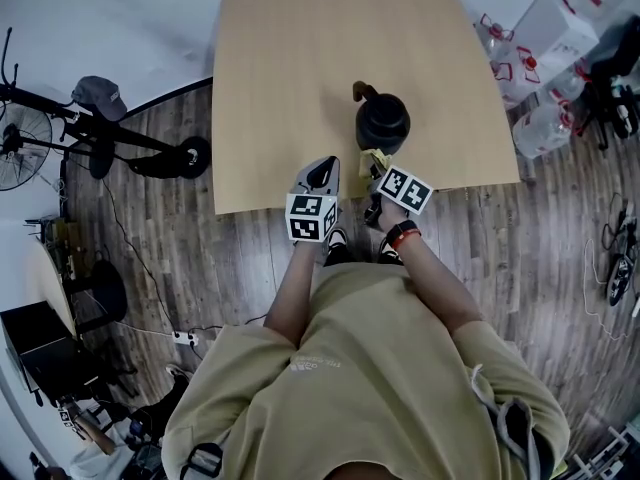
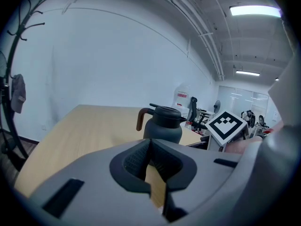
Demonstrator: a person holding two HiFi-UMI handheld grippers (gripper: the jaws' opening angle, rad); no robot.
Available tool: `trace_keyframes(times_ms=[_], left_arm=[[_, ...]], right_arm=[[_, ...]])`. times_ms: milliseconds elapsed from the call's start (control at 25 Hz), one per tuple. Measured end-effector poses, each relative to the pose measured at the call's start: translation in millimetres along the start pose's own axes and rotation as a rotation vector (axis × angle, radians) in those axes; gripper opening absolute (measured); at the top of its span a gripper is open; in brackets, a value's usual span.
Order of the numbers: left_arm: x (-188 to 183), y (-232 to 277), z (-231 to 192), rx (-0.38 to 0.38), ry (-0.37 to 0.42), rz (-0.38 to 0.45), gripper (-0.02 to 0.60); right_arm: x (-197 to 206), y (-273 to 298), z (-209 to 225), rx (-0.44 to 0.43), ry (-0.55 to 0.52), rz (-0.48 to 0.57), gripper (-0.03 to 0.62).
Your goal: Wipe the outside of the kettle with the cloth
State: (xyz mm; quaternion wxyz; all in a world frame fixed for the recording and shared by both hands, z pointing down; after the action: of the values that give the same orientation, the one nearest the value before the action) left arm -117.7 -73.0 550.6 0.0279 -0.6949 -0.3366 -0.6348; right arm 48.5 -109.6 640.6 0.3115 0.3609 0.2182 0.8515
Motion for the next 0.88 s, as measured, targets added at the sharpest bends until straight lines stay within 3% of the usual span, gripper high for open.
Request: trace_keyframes(times_ms=[640, 880], left_arm=[[-3, 28, 32, -0.002, 0.012, -0.01, 0.025], [-4, 42, 41, 0.001, 0.02, -0.019, 0.025]], right_arm=[[-31, -11, 50, 0.063, -0.051, -0.038, 0.169], [-52, -10, 64, 0.095, -0.198, -0.037, 0.166]])
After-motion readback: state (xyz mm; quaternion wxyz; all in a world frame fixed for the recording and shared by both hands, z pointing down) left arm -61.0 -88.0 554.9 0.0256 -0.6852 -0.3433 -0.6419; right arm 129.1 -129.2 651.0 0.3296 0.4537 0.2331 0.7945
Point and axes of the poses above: the fingertips, and each gripper's own axes: y forward along the fingers, z to its right, x out of its underside, the point moved 7 cm from there along -y, backward along the fingers, and after that the axes turned 5 degrees about x, right-handed, at the moved point
